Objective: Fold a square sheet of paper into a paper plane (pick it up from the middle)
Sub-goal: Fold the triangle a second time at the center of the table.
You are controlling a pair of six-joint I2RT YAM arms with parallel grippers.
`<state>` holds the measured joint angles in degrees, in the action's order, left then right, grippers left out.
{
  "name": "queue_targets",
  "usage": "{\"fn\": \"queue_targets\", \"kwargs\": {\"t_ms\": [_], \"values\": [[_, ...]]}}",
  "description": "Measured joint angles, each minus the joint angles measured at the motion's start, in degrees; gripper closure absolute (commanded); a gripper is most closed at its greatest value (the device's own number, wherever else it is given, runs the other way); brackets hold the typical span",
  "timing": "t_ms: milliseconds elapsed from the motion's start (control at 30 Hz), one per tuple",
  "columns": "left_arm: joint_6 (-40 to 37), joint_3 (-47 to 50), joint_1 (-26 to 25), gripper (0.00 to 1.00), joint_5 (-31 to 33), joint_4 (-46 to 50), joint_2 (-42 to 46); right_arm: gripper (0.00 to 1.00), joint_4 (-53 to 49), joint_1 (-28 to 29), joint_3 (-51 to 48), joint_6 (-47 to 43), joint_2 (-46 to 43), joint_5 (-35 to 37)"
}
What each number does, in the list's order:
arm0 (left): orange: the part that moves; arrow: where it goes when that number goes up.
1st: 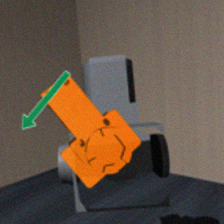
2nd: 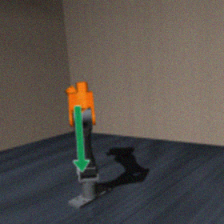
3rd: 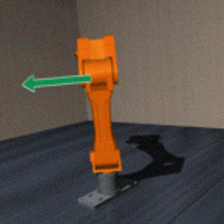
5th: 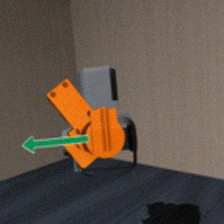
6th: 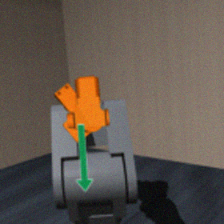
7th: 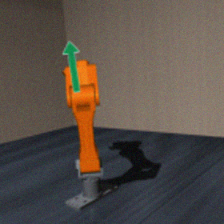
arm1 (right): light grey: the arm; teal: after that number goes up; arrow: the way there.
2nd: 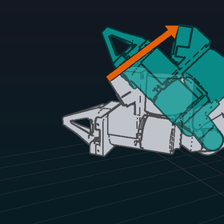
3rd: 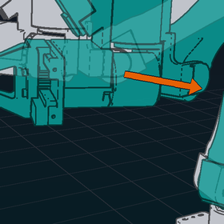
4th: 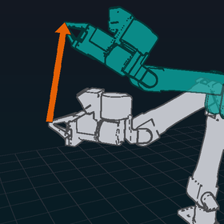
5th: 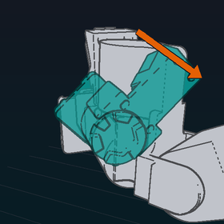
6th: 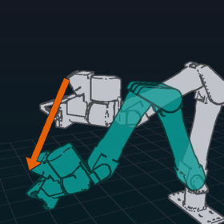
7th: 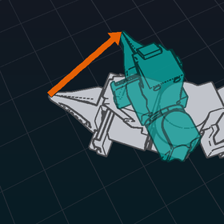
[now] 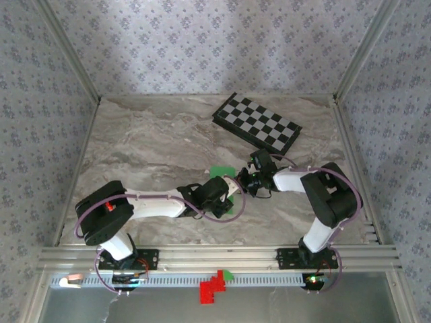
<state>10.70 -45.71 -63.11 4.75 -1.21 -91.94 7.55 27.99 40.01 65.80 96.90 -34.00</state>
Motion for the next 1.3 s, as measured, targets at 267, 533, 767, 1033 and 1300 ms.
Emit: {"fn": "queue_targets", "kwargs": {"t_ms": [267, 533, 767, 1033, 1300], "values": [[0.0, -0.5, 0.0, 0.96, -0.2, 1.0, 0.0, 0.99, 0.0, 0.0, 0.0, 0.0, 0.4, -0.3], [2.1, -0.5, 0.7, 1.0, -3.4, 0.7, -0.1, 0.68, 0.7, -1.6, -0.4, -0.7, 0.1, -1.8], [6.1, 1.9, 3.8, 1.0, -11.3, -3.5, -0.1, 0.68, -1.5, -6.2, -2.7, -4.7, -7.6, -0.4], [8.9, 2.8, 4.6, 1.0, -15.4, -6.1, -0.1, 0.74, -1.8, -4.7, 1.7, -9.7, -4.5, -0.4], [10.2, 2.8, 5.1, 1.0, -16.4, -6.4, -0.1, 0.77, -1.2, -2.3, 8.2, -12.3, 6.0, -1.9]]}}
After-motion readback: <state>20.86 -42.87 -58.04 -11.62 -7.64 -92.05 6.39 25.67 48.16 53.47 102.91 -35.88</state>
